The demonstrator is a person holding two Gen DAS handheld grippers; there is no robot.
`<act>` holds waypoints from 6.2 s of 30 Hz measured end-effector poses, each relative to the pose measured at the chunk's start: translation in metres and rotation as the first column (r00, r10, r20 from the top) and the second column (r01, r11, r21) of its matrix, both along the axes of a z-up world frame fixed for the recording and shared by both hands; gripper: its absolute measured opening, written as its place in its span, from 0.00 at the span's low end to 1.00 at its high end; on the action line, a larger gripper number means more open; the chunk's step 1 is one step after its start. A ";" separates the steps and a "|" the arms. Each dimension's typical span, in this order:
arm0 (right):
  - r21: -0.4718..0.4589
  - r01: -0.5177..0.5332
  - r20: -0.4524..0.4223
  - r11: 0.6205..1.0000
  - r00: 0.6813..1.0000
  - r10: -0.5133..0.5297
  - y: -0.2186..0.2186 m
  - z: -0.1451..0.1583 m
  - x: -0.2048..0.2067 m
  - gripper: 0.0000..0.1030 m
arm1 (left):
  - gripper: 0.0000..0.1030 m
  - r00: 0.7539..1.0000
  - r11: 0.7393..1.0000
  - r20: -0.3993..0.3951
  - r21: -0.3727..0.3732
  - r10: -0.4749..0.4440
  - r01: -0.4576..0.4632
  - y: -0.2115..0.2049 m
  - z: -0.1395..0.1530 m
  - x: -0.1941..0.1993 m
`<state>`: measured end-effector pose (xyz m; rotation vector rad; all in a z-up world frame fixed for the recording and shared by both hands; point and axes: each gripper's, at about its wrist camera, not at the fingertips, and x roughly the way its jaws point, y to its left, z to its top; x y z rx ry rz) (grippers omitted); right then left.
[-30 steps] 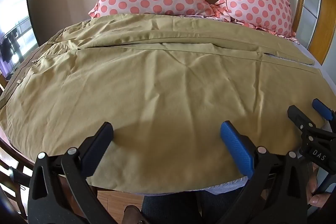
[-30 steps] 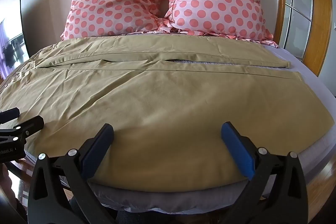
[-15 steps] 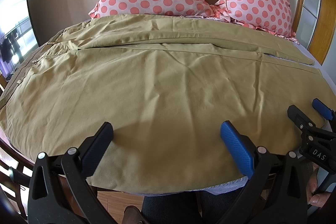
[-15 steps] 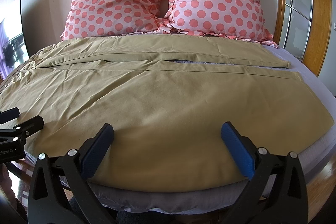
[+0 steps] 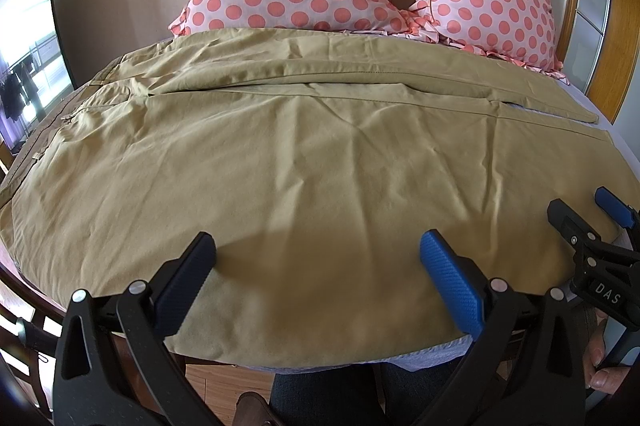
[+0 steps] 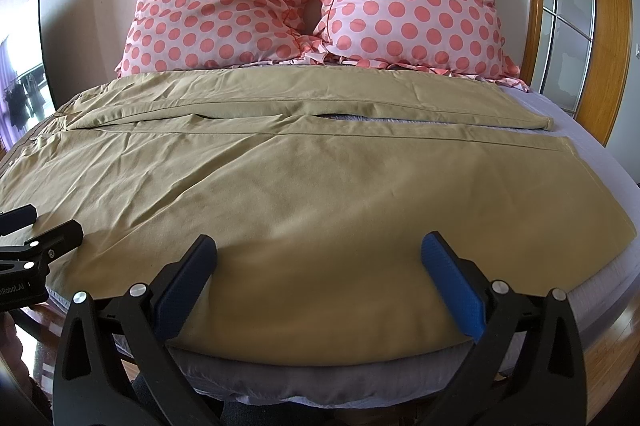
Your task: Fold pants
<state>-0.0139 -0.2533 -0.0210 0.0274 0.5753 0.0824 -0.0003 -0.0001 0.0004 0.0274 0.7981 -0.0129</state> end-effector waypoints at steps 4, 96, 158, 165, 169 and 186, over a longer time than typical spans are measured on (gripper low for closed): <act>0.000 0.000 0.000 1.000 1.000 0.000 0.000 0.000 0.000 0.99 | 0.98 1.000 1.000 0.001 0.000 0.000 0.000 0.000 0.000 0.000; 0.480 0.489 -0.141 0.728 0.862 -0.486 -0.253 0.064 0.231 0.01 | 0.98 0.976 0.989 0.207 -0.142 0.063 -0.034 0.070 0.050 0.035; 0.902 0.150 0.040 0.406 0.905 -0.422 -0.243 0.010 0.048 0.02 | 0.03 0.940 0.825 -0.154 -0.451 0.303 -0.340 0.226 0.043 0.265; 0.884 0.105 0.125 0.456 0.886 -0.447 -0.259 0.030 -0.007 0.02 | 0.04 0.964 0.866 0.084 -0.465 0.251 -0.185 0.228 0.091 0.064; 0.857 0.209 0.032 0.471 0.891 -0.453 -0.261 0.005 -0.028 0.02 | 0.04 0.959 0.841 0.020 -0.487 0.283 -0.238 0.226 0.045 -0.019; 0.860 0.318 -0.112 0.398 0.880 -0.461 -0.268 -0.048 -0.048 0.02 | 0.07 0.962 0.808 -0.016 -0.539 0.274 -0.239 0.227 -0.002 -0.048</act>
